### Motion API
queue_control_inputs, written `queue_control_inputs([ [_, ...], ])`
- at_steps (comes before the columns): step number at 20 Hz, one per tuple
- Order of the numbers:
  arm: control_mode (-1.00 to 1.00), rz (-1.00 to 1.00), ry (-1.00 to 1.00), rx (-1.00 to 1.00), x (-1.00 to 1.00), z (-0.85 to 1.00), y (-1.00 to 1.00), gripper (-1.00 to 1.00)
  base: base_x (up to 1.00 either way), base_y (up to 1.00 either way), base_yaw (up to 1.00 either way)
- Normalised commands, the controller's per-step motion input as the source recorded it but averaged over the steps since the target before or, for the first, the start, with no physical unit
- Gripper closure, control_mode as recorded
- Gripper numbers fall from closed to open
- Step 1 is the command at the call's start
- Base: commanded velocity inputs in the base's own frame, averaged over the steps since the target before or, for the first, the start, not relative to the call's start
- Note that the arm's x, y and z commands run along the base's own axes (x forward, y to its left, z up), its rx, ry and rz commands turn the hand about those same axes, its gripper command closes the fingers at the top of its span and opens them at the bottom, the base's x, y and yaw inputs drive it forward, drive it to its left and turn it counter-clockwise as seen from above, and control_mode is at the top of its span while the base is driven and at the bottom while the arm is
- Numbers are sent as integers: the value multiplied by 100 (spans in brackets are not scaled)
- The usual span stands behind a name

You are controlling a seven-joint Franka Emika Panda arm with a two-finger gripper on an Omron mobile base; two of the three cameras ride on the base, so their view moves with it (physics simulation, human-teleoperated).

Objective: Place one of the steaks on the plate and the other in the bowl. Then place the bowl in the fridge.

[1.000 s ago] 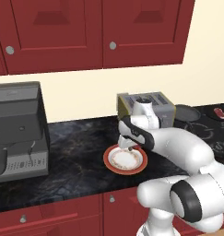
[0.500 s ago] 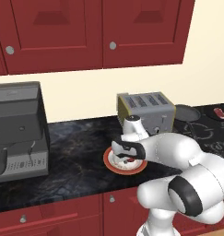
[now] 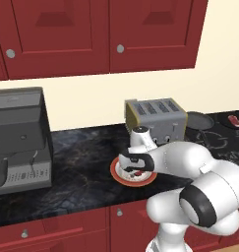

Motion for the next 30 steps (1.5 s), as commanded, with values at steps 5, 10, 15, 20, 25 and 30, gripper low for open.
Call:
queue_control_inputs([
  [5,-100,-1,0,0,-1,12,-3,-100,0,0,0],
  [10,-100,-7,-1,0,-55,95,-4,-100,0,0,0],
  [15,-100,-9,-10,3,-98,92,-36,-100,0,0,0],
  [20,-100,-7,-1,18,-42,45,-60,-100,0,0,0],
  [25,-100,1,2,4,-12,14,-15,-100,0,0,0],
  [30,100,0,0,0,0,0,-9,-100,0,-16,0],
])
